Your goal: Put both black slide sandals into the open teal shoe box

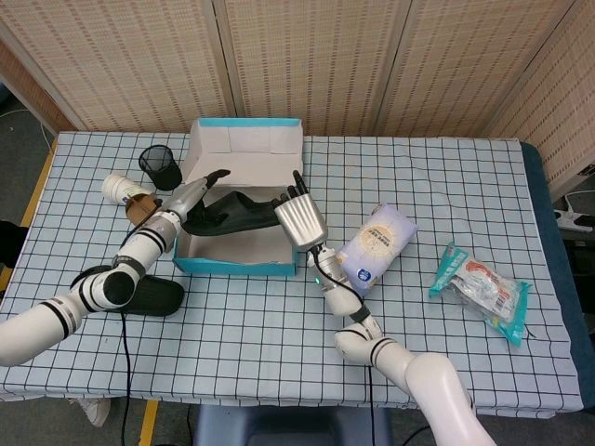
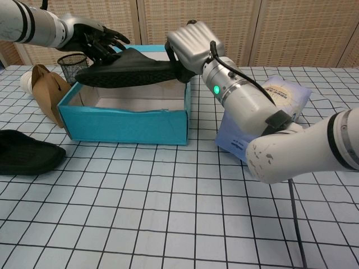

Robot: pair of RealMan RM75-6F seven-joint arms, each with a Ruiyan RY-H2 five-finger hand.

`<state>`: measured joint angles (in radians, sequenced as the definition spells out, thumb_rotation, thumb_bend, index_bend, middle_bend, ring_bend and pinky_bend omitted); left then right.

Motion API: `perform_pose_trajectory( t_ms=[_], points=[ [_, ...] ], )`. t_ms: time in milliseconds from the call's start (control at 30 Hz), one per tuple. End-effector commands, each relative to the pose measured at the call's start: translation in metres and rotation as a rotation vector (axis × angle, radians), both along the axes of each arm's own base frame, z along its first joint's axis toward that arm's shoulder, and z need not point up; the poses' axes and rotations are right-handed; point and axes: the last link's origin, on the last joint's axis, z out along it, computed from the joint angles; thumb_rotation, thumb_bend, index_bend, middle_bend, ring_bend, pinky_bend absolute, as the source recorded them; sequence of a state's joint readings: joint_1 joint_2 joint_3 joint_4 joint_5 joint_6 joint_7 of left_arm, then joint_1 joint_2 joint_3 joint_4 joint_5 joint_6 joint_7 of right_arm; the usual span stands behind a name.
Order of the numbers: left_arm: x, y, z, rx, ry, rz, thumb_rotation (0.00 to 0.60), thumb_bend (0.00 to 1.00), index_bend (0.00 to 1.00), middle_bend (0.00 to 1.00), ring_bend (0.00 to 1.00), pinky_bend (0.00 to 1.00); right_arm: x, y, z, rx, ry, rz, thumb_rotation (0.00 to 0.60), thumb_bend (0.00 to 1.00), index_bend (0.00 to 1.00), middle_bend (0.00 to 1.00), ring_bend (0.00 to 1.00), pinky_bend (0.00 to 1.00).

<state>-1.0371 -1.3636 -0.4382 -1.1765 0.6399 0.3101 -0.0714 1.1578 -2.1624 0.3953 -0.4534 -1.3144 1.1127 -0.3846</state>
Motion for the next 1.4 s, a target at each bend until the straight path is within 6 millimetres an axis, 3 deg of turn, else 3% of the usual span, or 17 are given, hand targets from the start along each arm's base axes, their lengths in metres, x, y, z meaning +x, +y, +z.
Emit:
perform_pose_trajectory(
  t_ms=[33,133,300,567,867,1067,1400],
  points=[
    [-0.002,-0.002,0.006,-0.015,-0.043,0.006,0.600,0.52,0.00,0.00,0.00,0.01,-0.001,-0.002,-0.002,0.004,0.010,-0.019,0.600,0.45,0.97,0.67,0.38,0.15],
    [-0.007,-0.003,0.009,-0.060,-0.039,0.018,0.600,0.59,0.00,0.00,0.00,0.00,-0.004,-0.005,-0.004,0.004,0.028,-0.039,0.600,0.45,0.97,0.67,0.38,0.17],
    [-0.014,-0.001,0.013,-0.074,-0.043,0.039,0.600,0.59,0.00,0.00,0.00,0.00,-0.003,-0.009,-0.002,-0.005,0.025,-0.049,0.600,0.45,0.97,0.67,0.38,0.17],
    [0.004,-0.003,0.025,0.056,-0.305,0.034,0.600,0.53,0.00,0.00,0.00,0.00,0.004,-0.009,-0.005,-0.006,0.038,-0.048,0.600,0.45,0.97,0.67,0.38,0.17],
    [0.005,-0.012,0.037,0.002,-0.379,0.039,0.600,0.52,0.00,0.00,0.00,0.00,0.012,-0.006,-0.012,-0.003,0.047,-0.044,0.600,0.45,0.97,0.67,0.38,0.17],
    [-0.008,-0.014,0.033,-0.041,-0.287,0.042,0.600,0.54,0.00,0.00,0.00,0.00,0.018,-0.008,-0.009,-0.030,0.051,-0.038,0.600,0.45,0.97,0.67,0.38,0.17],
    [-0.041,-0.008,0.009,-0.020,-0.008,-0.008,0.600,0.54,0.00,0.00,0.00,0.00,0.041,-0.006,-0.002,-0.098,0.087,0.002,0.600,0.45,0.97,0.67,0.38,0.17]
  ],
)
